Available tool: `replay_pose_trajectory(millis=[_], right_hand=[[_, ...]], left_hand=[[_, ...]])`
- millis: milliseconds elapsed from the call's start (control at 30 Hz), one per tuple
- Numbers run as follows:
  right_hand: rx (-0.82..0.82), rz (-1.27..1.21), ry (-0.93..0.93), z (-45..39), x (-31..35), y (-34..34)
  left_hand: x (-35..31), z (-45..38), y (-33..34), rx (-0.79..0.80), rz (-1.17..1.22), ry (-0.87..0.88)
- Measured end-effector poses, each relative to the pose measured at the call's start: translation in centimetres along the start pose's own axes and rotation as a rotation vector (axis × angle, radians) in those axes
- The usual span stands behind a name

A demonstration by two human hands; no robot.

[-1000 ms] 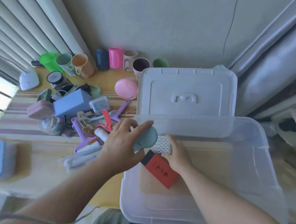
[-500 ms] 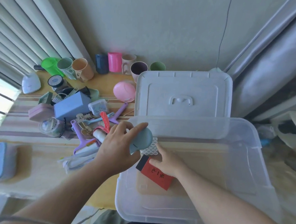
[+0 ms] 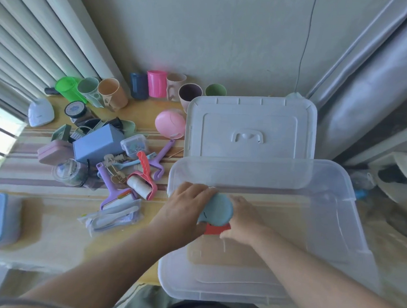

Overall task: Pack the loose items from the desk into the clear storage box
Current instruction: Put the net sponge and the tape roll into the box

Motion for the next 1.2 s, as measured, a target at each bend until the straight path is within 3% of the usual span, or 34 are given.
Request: replay_pose_trajectory(millis=[100, 200, 233, 300, 400, 567, 733, 833, 900, 1000, 1133, 1200], right_hand=[[-0.137, -0.248, 0.076, 1.3, -3.4, -3.0], [0.122, -0.602, 0.22, 3.9, -4.9, -0.4], [0.252, -0.593, 0.212, 4.6, -4.1, 1.4], [0.445, -0.554, 0.223, 6.2, -2.4, 5.1], [0.387, -0.567, 0.313, 5.8, -2.1, 7.9], [0.511, -0.699, 0.48, 5.8, -2.8, 9.7], [0.567, -0.701, 0.423, 5.4, -1.1, 10.9], [0.461, -0.299, 0.133, 3.9, -0.3, 10.7], [0.373, -0.127, 0.009, 3.3, 0.4, 10.0], [0.296, -0.155, 0.058, 2.4, 0.7, 9.3], [0.448, -0.317, 0.288, 2.8, -0.6, 11.8], [0.43, -0.372, 0.331, 2.9, -1.4, 12.2]], left_hand=[[0.0, 0.6, 4.5, 0.244, -0.109, -0.015], [0.6, 1.6, 8.7, 0.496, -0.255, -0.128], [0.6, 1.8, 9.8, 0.551, -0.254, -0.162], [0.6, 2.0, 11.8, 0.611, -0.216, -0.206], [0.7, 2.1, 13.1, 0.616, -0.192, -0.223], [1.6, 3.0, 13.5, 0.646, -0.131, -0.225], [0.3, 1.7, 9.3, 0.432, -0.12, -0.136], [-1.6, 1.2, 4.0, 0.12, -0.155, 0.062], [-1.2, 1.4, 1.8, -0.012, -0.138, 0.098], [-0.3, 1.7, 0.1, -0.131, -0.128, 0.112], [-0.4, 2.6, 0.1, -0.19, -0.119, 0.144], [-0.2, 3.2, 0.6, -0.178, -0.131, 0.136]])
Point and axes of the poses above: each hand's wrist, its own z-axis away from the middle knuckle, its own y-axis out of the palm, x = y × z, the point moved 10 cm from there along -z, towards the middle knuckle, and after that the axes turned 5 degrees about z, right-handed, at the moved point
